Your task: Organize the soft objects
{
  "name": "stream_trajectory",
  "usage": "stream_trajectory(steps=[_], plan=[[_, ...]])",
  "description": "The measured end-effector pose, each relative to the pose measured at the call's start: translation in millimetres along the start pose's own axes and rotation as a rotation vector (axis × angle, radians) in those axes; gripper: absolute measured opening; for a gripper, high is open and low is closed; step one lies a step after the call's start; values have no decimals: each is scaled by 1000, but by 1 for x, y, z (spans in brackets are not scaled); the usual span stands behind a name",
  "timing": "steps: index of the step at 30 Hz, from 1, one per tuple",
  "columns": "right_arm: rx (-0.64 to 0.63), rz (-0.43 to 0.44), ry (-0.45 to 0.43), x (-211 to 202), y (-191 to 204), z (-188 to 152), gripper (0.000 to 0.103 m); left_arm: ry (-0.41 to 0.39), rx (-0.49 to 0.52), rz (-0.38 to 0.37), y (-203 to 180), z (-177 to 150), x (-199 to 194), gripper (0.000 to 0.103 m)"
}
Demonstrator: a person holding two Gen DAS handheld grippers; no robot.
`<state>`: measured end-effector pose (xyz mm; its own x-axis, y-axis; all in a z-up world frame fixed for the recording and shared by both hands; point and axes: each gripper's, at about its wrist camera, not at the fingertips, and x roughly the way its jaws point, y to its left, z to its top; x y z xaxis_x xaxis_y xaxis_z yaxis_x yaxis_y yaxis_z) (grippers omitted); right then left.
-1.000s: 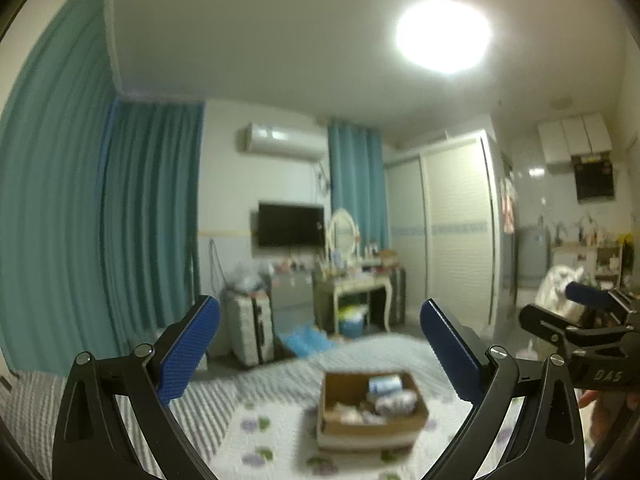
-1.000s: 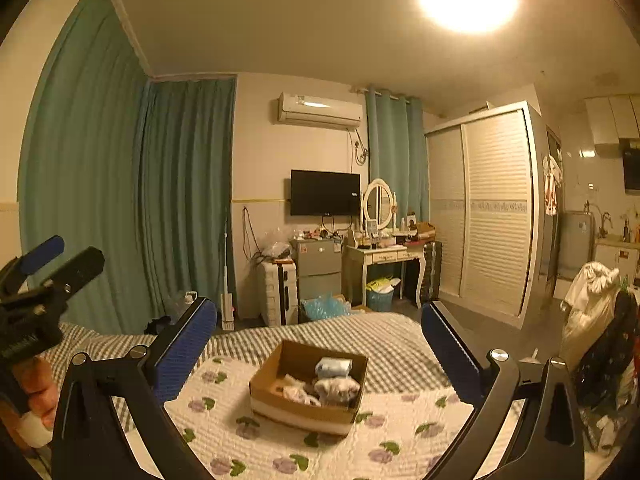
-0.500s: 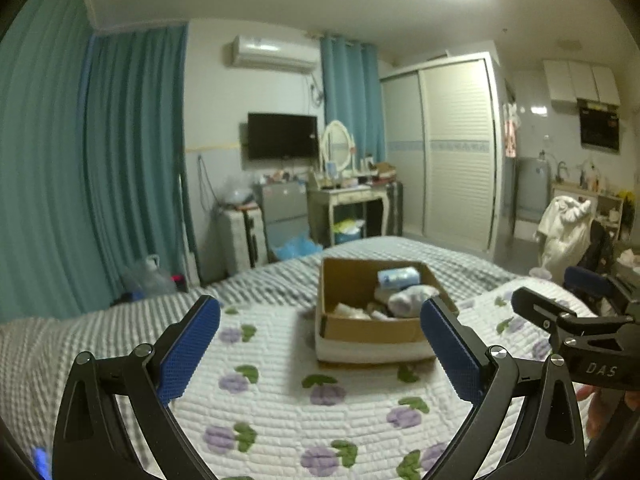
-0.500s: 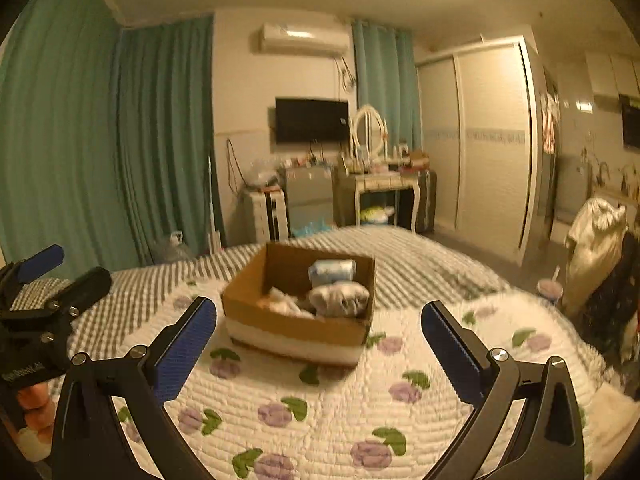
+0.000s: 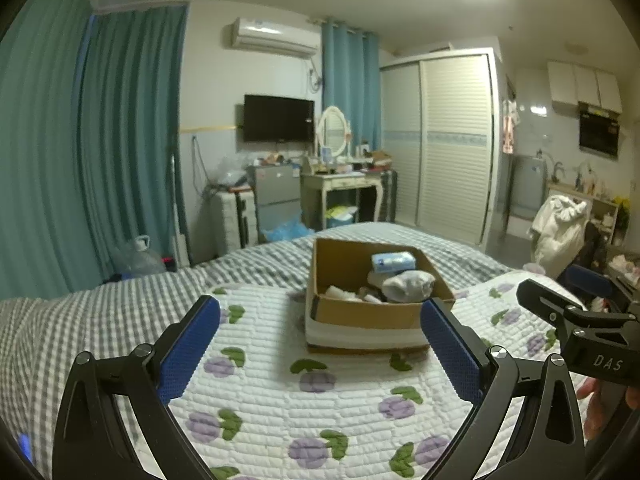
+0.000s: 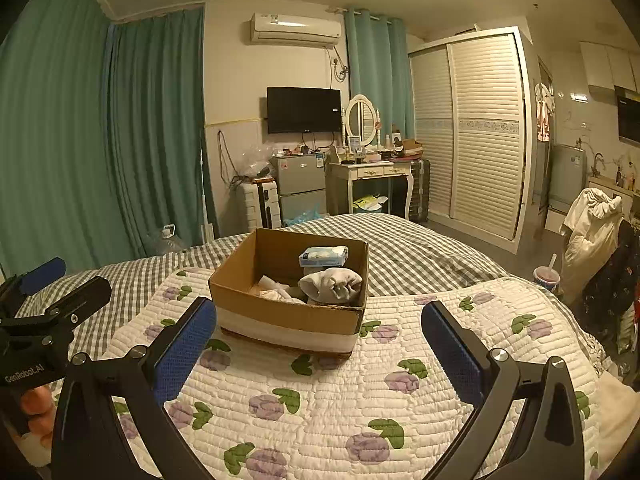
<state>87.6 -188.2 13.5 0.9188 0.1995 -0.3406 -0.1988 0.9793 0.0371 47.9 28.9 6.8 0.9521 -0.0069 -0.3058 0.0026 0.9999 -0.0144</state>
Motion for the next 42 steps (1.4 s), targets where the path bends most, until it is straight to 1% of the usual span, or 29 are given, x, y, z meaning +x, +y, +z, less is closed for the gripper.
stream_trajectory(steps=[8,16,30,42], plan=[[3,-2,0,-1,1,-1,103,0,11,11,-2,-2,3,103],[1,-5,5,-1,4,-4,103,-1,14,5,-5,-6,6,102],[-1,-3,10,-1,5,-5,103,6,13,5,-1,-7,6,102],[-2,-1,12,-1,7,-6,103,12,7,19,4,-9,8,103]])
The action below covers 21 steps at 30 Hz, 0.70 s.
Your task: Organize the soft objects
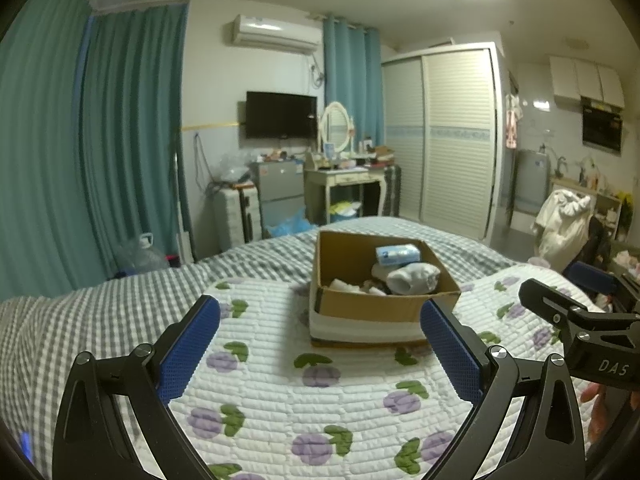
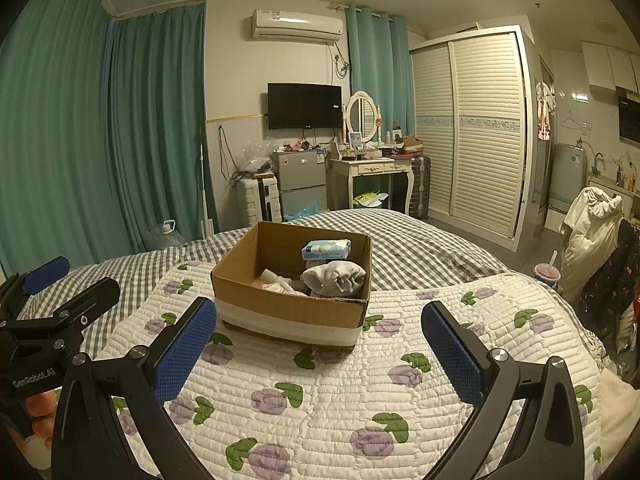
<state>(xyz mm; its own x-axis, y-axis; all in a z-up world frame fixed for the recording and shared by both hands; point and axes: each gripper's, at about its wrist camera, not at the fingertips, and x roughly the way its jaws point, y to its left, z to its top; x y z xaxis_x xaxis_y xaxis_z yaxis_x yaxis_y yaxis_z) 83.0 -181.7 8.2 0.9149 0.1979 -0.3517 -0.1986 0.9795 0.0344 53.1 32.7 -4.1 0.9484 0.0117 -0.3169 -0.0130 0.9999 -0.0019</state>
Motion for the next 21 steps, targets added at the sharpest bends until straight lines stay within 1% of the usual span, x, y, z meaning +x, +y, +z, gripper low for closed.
stream_trajectory(steps=[21], plan=[[4,-7,10,1,1,-4,103,3,2,-1,3,0,-1,102]])
